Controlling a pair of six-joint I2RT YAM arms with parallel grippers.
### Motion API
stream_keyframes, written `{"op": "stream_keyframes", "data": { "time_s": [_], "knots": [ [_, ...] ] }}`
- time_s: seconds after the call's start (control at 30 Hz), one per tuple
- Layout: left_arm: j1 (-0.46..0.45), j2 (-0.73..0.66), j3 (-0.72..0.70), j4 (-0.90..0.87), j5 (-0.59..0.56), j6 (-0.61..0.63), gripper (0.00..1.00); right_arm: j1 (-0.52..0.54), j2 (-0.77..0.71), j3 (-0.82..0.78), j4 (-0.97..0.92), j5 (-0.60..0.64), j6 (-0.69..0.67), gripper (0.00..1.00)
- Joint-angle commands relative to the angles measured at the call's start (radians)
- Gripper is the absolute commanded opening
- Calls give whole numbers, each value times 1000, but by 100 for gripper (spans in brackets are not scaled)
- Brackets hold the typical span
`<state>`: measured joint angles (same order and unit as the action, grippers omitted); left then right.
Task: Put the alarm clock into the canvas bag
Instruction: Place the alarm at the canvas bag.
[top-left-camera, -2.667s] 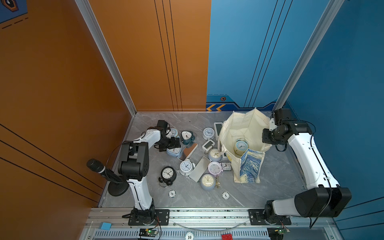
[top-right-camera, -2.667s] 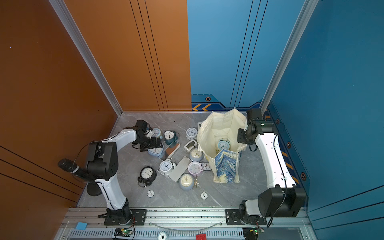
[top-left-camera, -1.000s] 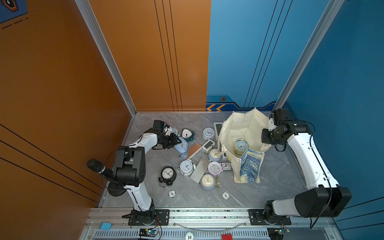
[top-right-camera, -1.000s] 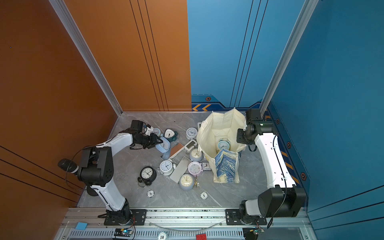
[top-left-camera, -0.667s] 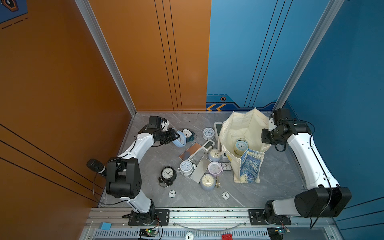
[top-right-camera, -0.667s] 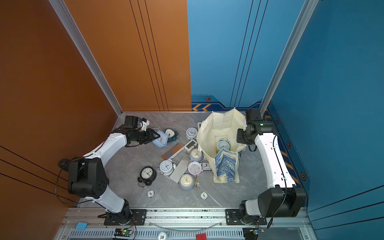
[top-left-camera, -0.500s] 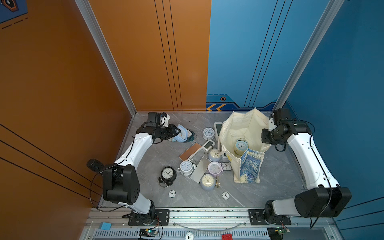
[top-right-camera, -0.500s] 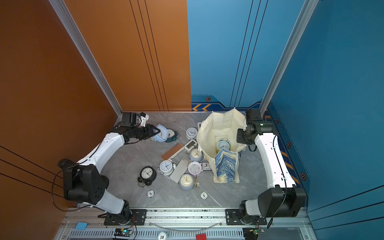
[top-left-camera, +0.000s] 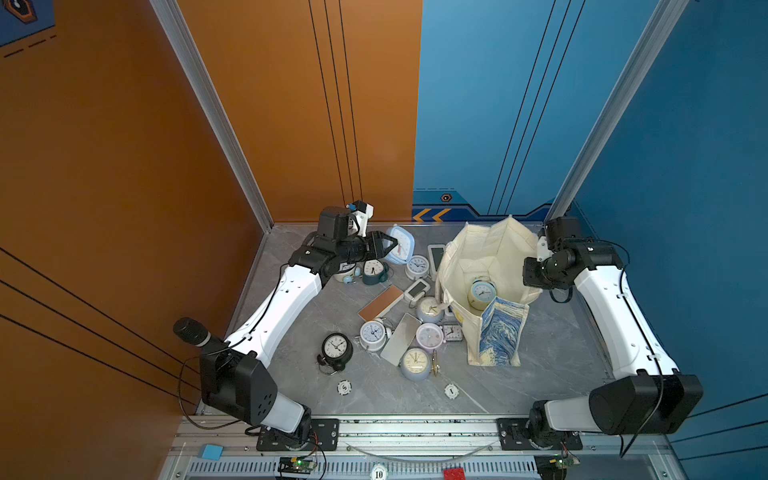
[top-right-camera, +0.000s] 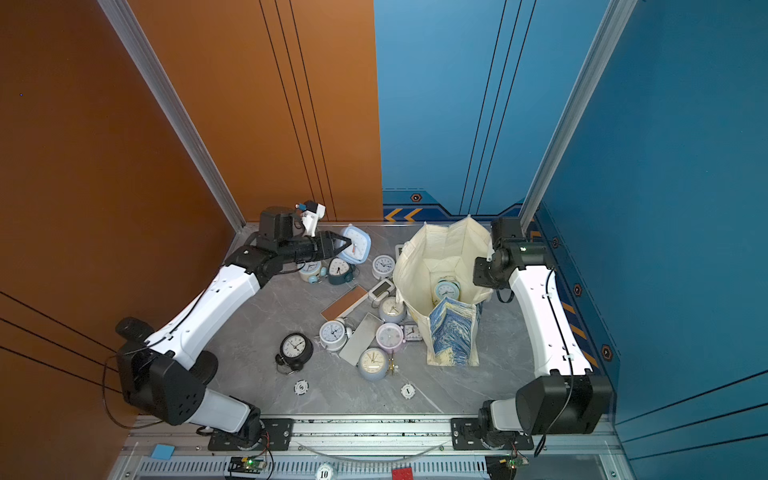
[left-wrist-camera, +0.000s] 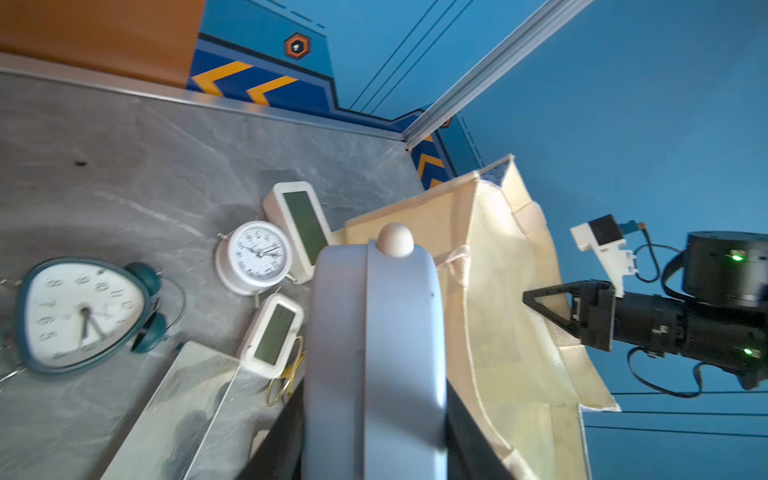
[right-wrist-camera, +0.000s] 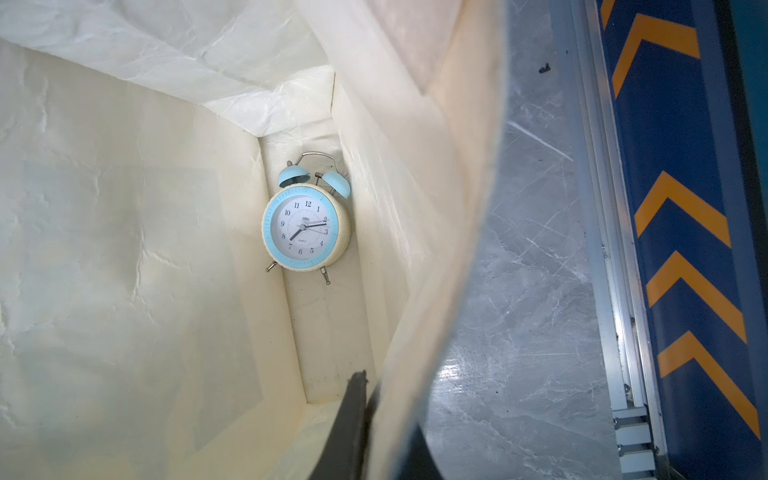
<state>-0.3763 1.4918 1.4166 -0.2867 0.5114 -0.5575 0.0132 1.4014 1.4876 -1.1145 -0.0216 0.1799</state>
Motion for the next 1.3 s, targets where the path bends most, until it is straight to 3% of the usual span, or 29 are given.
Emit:
{"op": "stream_keyframes", "data": {
  "time_s": [0.0, 0.17, 0.4, 0.6, 0.73, 1.07, 1.27],
  "knots": [
    [-57, -26, 45, 172, -29, -52, 2, 10, 9, 21, -33, 11, -11, 13],
    [-164, 17, 101, 259, -66, -83, 0, 14, 14, 32, -36, 11, -11, 13],
    [-316, 129, 224, 264, -175, -34, 0, 21, 17, 34, -38, 12, -12, 12],
    [-443, 258, 351, 200, -312, 62, 0, 23, 14, 31, -39, 14, -12, 12],
    [-521, 367, 469, 69, -452, 182, 0, 23, 9, 30, -39, 15, -12, 12],
    [-595, 593, 628, -19, -548, 309, 0, 22, 3, 30, -38, 14, -12, 12],
    [-599, 703, 661, -15, -483, 329, 0, 22, 0, 27, -38, 20, -14, 12]
  ]
}}
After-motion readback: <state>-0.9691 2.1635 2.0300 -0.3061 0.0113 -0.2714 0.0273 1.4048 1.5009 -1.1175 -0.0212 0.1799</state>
